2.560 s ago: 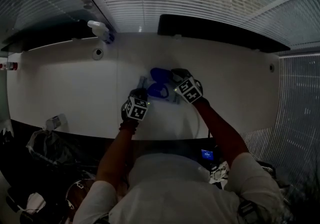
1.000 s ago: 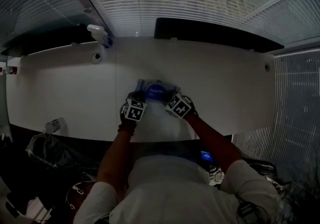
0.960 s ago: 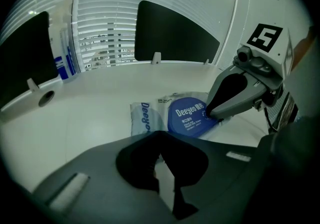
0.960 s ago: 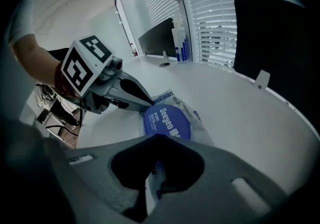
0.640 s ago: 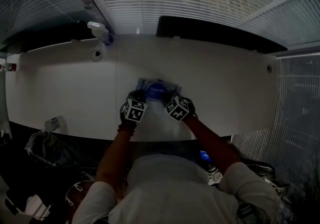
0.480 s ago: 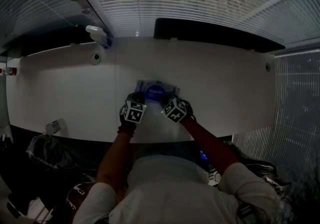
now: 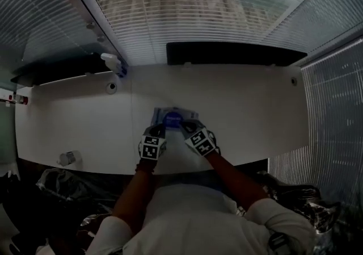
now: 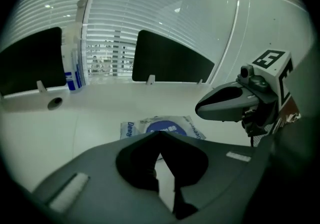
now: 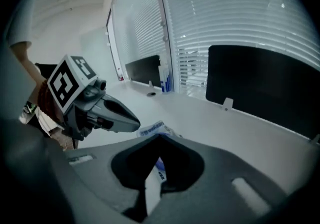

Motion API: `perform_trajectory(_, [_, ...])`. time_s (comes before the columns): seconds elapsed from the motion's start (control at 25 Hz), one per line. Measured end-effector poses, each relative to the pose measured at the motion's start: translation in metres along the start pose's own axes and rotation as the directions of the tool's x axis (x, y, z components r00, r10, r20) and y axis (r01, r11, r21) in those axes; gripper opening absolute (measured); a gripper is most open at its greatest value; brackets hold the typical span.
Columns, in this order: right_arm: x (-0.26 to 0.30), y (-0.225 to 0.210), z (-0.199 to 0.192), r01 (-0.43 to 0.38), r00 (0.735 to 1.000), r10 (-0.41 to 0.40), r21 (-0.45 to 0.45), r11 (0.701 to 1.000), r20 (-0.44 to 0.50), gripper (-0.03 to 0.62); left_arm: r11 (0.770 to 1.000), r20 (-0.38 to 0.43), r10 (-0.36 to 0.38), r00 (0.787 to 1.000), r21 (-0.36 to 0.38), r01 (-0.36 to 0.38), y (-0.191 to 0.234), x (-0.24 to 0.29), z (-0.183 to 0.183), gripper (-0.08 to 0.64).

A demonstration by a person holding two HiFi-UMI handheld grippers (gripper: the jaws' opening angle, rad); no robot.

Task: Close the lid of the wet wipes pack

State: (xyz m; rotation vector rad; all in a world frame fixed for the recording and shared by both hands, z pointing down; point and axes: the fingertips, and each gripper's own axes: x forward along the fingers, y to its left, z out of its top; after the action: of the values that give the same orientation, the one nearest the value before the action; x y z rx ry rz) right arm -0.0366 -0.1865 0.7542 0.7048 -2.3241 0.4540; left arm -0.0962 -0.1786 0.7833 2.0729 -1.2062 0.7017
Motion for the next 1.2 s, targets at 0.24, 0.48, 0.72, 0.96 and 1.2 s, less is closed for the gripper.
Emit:
perform_trajectory(0.24, [-0.062, 0.007, 0.043, 0.049, 0.983, -0.061, 0.071, 0.996, 0.175, 0.002, 0.994, 0.152, -0.02, 0.988, -0.105, 0.036, -0.026, -0.059, 0.031, 0.003])
perform_trajectory(0.48, [-0.118, 0.012, 0.075, 0.099, 0.935, -0.151, 0.172, 0.98, 0.321, 0.002, 0.994, 0.221, -0.077, 0.972, -0.052, 0.091, -0.054, -0.092, 0.065, 0.003])
perform_trajectory(0.72, [-0.169, 0.033, 0.113, 0.059, 0.885, -0.143, 0.198, 0.978, 0.443, 0.002, 0.99, 0.371, -0.128, 0.92, -0.005, 0.14, -0.087, -0.137, 0.128, 0.003])
perform_trajectory(0.96, [-0.226, 0.04, 0.157, 0.052, 0.821, -0.147, 0.184, 0.982, 0.552, 0.002, 0.982, 0.498, -0.188, 0.846, 0.082, 0.17, -0.129, -0.189, 0.185, 0.003])
perform_trajectory(1.2, [-0.272, 0.045, 0.182, 0.082, 0.754, -0.143, 0.124, 0.989, 0.642, 0.002, 0.98, 0.607, -0.197, 0.77, 0.12, 0.156, -0.157, -0.23, 0.215, 0.003])
